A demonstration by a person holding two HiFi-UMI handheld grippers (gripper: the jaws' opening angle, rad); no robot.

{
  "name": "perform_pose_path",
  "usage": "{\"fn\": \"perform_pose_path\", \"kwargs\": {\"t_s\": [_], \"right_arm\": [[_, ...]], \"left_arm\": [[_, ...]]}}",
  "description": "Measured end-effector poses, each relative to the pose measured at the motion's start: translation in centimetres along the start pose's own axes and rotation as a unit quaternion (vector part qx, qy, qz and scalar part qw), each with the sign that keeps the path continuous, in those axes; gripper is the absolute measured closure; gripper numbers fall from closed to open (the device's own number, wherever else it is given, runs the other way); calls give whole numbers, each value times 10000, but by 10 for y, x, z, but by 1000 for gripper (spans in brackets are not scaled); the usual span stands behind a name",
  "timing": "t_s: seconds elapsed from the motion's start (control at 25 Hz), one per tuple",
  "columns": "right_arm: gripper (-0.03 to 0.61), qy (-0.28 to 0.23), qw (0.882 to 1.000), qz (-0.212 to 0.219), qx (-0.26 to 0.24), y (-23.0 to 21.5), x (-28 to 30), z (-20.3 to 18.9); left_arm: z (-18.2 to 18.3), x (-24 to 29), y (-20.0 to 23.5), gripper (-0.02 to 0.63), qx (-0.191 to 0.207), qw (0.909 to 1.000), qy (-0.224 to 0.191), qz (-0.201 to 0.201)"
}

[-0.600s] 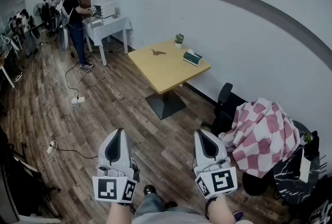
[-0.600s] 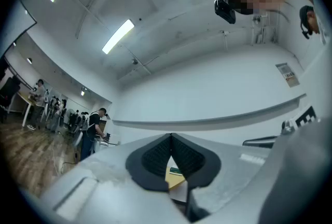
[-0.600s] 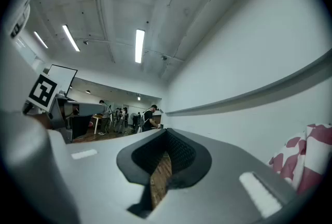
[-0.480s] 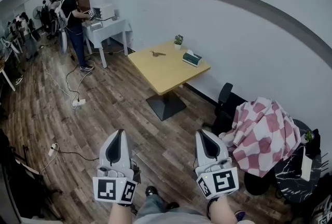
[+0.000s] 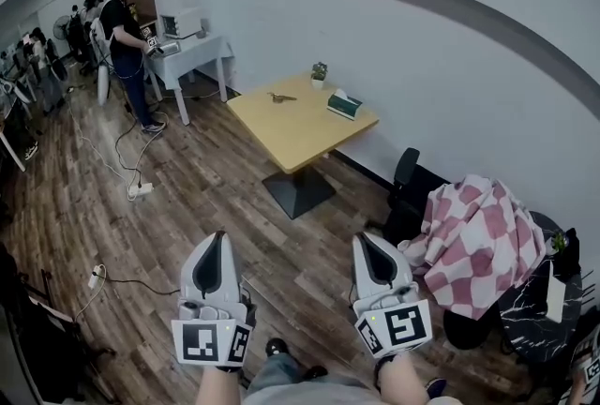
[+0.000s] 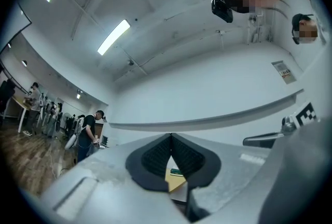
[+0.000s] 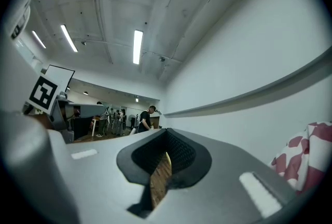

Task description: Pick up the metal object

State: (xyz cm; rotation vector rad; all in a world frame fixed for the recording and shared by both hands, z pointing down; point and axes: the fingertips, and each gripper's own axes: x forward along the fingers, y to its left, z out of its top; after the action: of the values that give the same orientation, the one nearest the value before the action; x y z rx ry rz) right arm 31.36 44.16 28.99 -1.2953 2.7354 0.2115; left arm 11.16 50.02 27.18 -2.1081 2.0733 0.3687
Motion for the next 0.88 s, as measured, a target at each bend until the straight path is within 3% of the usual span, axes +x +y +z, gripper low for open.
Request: {"fn": "perform_pose_path", "kwargs": {"t_s": [0.16, 0.88], "right_arm": [[577, -161, 9998, -33, 129, 2, 18, 2], [577, -151, 9994, -320, 23, 30, 120, -20]], "left_arm": [[-4, 16, 7, 607, 242, 9996, 9, -126], [-20, 84, 96, 607, 63, 9988, -13, -484]]}}
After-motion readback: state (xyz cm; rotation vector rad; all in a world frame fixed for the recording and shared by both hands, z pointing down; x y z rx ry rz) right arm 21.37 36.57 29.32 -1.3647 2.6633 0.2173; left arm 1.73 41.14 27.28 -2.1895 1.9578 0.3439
